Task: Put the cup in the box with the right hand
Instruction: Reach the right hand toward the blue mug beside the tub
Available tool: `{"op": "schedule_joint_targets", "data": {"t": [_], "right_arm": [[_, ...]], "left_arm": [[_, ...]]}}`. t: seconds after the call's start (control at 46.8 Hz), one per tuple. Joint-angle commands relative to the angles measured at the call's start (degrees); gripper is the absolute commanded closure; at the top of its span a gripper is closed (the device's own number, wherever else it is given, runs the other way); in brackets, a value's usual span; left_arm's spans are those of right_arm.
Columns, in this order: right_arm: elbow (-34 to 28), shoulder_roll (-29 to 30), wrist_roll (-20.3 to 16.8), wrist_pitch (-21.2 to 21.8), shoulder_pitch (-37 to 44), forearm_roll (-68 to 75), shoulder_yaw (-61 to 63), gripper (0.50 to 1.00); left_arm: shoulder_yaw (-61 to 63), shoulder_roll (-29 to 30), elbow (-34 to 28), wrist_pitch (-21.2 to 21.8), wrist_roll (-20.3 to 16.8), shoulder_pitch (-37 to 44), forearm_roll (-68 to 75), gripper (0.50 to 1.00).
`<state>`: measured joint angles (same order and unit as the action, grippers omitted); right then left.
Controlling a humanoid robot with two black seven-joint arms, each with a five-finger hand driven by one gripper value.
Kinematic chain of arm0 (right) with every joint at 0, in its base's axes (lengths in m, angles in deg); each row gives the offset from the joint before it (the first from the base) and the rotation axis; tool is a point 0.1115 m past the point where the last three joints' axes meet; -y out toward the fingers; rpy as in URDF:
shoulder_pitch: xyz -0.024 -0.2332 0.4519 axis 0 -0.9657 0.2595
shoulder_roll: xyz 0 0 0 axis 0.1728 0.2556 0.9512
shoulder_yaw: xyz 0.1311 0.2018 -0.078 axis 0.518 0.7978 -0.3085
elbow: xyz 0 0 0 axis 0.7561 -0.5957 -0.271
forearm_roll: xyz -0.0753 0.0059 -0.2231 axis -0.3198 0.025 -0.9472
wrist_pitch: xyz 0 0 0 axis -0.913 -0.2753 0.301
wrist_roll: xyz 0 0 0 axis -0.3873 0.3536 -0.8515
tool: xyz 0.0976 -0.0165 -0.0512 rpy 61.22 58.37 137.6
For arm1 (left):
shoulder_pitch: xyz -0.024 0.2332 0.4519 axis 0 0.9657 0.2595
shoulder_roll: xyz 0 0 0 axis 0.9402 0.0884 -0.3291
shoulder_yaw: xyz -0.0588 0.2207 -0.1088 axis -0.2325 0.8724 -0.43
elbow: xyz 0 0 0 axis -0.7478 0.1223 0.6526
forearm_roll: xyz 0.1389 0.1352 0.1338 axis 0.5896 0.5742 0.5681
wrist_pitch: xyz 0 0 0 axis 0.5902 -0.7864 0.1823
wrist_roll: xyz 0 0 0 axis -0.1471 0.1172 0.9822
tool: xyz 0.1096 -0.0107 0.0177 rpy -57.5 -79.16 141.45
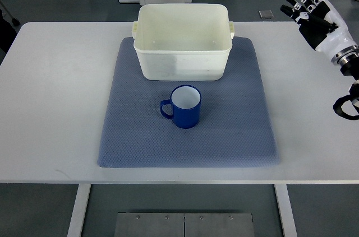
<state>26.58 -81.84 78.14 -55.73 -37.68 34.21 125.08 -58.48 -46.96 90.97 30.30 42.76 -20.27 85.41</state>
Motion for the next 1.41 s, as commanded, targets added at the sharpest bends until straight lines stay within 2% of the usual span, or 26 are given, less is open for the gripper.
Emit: {"op": "schedule_joint_targets", "data": {"t": [0.0, 0.192, 0.449, 0.94, 1.388], "right_arm": [[-2.74, -1.12, 0.08, -0.03, 0.17, -2.03, -0.86, 0.500], [-9.95, -1.30, 0.35, -0.03, 0.08, -7.92, -2.52, 0.500], [-14.44, -1.30, 0.52, -0.03, 0.34, -15.48, -7.36, 0.500], [-14.88, -0.25, 4.30, -0.20, 1.83, -23.75, -17.82, 0.500], [-13.30, 3.71, 5.53, -0.99, 1.66, -27.53, -23.62, 0.500]], "left_arm": [[0.00, 0.00, -0.01, 0.00, 0.00, 0.00, -0.03, 0.500], [0.00, 0.00, -0.01, 0.00, 0.00, 0.00, 0.05, 0.500], [0.00, 0.00, -0.01, 0.00, 0.00, 0.00, 0.05, 0.500], [0.00, 0.00, -0.01, 0.00, 0.00, 0.00, -0.03, 0.500], [0.00, 0.00, -0.01, 0.00, 0.00, 0.00, -0.03, 0.500]]}}
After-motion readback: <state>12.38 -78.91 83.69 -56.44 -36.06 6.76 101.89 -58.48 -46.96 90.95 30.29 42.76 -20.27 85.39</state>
